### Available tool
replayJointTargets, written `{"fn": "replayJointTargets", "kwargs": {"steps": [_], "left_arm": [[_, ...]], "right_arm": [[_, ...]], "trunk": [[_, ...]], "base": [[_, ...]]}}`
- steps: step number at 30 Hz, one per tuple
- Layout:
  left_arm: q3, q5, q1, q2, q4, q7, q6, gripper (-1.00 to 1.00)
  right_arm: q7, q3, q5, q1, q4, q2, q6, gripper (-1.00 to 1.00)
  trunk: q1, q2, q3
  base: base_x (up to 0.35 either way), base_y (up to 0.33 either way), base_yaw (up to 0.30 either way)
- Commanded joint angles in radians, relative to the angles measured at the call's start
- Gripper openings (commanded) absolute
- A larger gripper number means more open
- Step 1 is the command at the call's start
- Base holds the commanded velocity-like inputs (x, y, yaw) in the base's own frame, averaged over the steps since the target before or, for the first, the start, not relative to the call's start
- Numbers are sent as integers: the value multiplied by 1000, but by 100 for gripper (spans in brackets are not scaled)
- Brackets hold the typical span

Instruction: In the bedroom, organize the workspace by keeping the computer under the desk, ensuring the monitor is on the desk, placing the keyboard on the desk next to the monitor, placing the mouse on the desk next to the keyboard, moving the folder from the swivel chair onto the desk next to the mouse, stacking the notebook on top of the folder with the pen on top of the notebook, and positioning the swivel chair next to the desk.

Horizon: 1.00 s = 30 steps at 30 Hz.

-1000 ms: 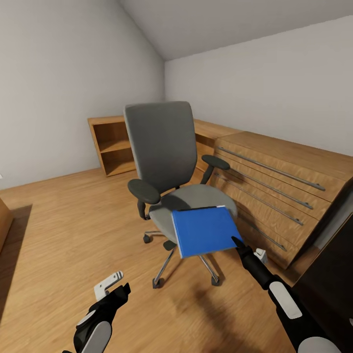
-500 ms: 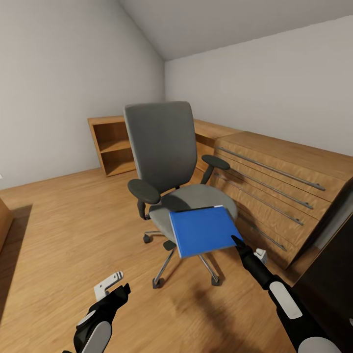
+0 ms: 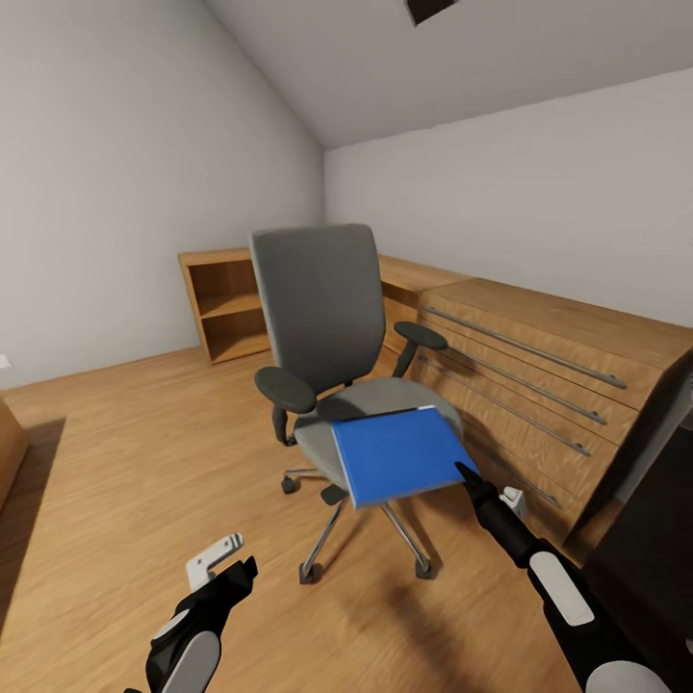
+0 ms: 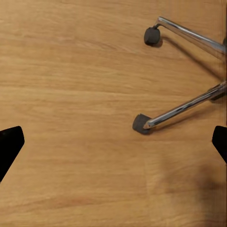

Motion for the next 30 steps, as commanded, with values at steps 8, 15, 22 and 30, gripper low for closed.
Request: {"fn": "replayJointTargets", "kwargs": {"steps": [8, 15, 22, 30], "left_arm": [[-2, 4, -1, 2, -1, 8, 3, 100], [-2, 4, -1, 2, -1, 9, 3, 100], [-2, 5, -1, 2, -1, 9, 4, 100], [-2, 4, -1, 2, -1, 10, 3, 100]], "right_arm": [[2, -4, -9, 0, -43, 0, 9, -100], [1, -4, -9, 0, -65, -2, 10, -100], [0, -4, -9, 2, -116, -1, 11, -100], [-2, -5, -10, 5, -153, -2, 11, -100]], "trunk": [[-11, 15, 29], [-37, 64, 51], [-64, 113, 73], [-95, 169, 98]], "base": [[0, 0, 0], [-1, 0, 0], [-219, 0, 0], [-289, 0, 0]]}}
